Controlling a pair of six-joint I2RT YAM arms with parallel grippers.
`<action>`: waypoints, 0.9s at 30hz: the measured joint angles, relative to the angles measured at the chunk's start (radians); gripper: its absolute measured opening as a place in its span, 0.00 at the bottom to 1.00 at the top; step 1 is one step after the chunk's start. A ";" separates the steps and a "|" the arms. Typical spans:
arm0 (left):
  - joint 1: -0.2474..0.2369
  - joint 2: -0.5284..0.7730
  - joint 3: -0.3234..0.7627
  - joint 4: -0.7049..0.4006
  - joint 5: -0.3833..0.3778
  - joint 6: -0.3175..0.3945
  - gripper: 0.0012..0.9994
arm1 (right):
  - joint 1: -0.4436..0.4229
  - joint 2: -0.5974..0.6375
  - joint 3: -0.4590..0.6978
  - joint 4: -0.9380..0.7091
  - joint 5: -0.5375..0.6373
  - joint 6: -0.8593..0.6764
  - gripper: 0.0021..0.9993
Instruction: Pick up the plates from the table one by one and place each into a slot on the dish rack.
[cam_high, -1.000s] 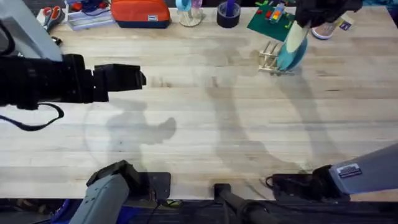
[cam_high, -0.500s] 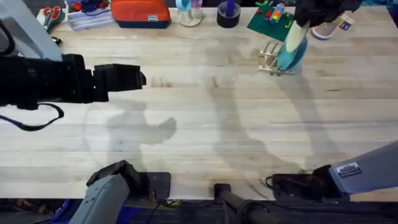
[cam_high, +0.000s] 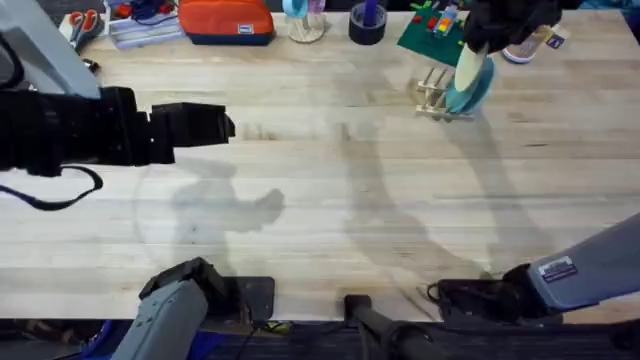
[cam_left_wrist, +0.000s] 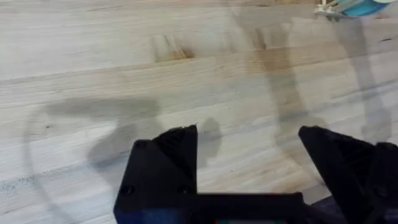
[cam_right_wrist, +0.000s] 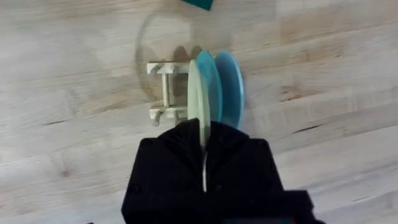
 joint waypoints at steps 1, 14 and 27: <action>0.000 0.000 0.000 0.000 0.000 0.000 0.99 | 0.000 0.003 0.000 0.000 0.000 0.000 0.03; 0.000 0.000 0.000 0.000 0.000 0.000 1.00 | 0.000 0.081 0.000 0.005 0.000 -0.003 0.03; 0.000 0.000 0.000 0.000 0.000 0.000 0.99 | 0.000 0.081 0.000 0.006 -0.001 -0.034 0.03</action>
